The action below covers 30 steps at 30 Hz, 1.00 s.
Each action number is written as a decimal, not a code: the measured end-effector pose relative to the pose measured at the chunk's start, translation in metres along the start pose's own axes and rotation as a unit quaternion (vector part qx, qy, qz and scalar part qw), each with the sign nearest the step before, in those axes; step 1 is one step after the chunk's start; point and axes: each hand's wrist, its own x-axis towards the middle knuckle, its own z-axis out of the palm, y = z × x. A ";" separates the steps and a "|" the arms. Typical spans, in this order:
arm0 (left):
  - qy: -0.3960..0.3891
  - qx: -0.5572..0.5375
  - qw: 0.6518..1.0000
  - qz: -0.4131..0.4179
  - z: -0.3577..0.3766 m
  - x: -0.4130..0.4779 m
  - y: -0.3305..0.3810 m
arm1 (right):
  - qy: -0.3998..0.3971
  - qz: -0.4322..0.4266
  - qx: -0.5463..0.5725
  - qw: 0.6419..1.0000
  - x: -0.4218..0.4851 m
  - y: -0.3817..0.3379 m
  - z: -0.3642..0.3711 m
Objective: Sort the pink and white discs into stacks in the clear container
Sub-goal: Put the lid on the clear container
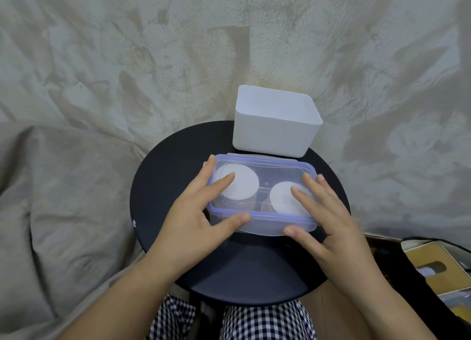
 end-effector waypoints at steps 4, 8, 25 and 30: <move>-0.009 -0.015 1.000 0.000 -0.001 0.000 0.001 | -0.003 -0.010 -0.021 1.000 0.001 0.001 0.000; -0.035 0.042 0.997 0.058 -0.007 0.004 -0.006 | 0.000 -0.028 -0.053 0.998 0.005 0.003 -0.004; -0.003 0.127 0.982 0.143 -0.012 0.008 -0.014 | 0.009 -0.061 -0.071 0.996 0.018 -0.001 -0.016; -0.031 0.187 0.978 0.092 -0.021 0.040 0.015 | -0.085 0.018 -0.063 0.994 0.056 -0.012 -0.029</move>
